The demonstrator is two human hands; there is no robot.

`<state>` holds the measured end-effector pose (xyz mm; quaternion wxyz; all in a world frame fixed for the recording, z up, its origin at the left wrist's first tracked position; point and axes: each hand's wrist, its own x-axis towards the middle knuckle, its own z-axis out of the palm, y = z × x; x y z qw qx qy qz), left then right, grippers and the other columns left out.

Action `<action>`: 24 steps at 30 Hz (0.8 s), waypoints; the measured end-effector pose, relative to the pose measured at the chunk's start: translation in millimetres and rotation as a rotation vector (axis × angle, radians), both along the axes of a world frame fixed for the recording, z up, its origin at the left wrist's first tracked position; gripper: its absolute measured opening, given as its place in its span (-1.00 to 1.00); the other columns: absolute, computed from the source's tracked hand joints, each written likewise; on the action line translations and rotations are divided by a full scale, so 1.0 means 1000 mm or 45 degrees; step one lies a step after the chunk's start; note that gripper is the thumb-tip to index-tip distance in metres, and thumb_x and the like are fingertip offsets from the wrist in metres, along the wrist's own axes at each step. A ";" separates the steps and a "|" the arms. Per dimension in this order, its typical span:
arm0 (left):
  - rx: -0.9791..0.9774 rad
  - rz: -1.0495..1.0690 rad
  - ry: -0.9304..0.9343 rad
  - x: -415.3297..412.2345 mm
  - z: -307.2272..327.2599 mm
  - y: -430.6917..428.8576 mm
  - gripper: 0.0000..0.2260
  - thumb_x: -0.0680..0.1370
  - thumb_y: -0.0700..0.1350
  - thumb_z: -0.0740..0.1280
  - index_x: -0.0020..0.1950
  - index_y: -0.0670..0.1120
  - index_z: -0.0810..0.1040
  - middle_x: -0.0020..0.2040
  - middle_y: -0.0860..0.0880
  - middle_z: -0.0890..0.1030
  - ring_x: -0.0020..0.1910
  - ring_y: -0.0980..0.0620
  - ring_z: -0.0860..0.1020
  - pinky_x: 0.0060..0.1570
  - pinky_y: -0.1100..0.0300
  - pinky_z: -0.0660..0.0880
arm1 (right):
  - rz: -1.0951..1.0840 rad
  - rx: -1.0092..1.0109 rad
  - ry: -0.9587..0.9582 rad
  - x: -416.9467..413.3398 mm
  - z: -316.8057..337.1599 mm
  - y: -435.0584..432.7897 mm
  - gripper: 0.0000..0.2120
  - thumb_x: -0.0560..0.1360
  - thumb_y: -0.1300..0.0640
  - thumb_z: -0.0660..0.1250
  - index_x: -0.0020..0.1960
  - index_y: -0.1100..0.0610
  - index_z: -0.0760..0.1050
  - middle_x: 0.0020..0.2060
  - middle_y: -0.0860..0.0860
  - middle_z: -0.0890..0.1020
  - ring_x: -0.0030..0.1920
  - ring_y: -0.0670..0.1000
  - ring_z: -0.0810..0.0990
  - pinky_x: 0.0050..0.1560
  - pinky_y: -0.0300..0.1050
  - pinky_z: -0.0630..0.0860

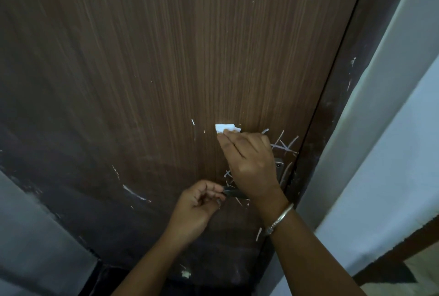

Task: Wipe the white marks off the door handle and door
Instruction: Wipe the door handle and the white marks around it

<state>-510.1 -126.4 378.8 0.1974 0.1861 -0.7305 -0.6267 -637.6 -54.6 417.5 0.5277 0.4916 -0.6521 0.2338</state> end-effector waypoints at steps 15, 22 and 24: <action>-0.171 0.130 0.075 -0.002 0.015 -0.019 -0.64 0.44 -0.40 0.31 0.04 0.04 0.51 -0.02 -0.02 0.61 -0.06 0.15 0.56 -0.10 0.48 0.45 | -0.013 -0.016 -0.117 0.003 -0.005 -0.004 -0.83 0.48 0.31 0.34 0.04 0.24 0.64 -0.11 0.11 0.68 -0.21 0.11 0.61 -0.14 -0.03 0.39; -1.188 0.114 0.136 -0.009 0.030 -0.027 -0.40 0.46 -0.22 0.27 0.46 0.01 0.16 0.51 0.11 0.08 0.50 0.10 0.06 0.41 0.11 0.12 | -0.092 -0.146 -0.180 -0.004 -0.011 0.014 -0.82 0.53 0.26 0.31 0.08 0.28 0.60 -0.11 0.17 0.67 -0.18 0.13 0.61 -0.14 -0.01 0.46; -1.337 0.133 0.110 -0.016 0.039 -0.026 -0.38 0.45 -0.19 0.20 0.49 -0.03 0.06 0.51 0.07 -0.02 0.51 0.04 -0.04 0.42 0.06 0.06 | -0.038 -0.085 -0.172 0.001 -0.006 0.000 -0.83 0.50 0.27 0.35 0.06 0.26 0.62 -0.12 0.15 0.68 -0.19 0.11 0.61 -0.17 -0.02 0.45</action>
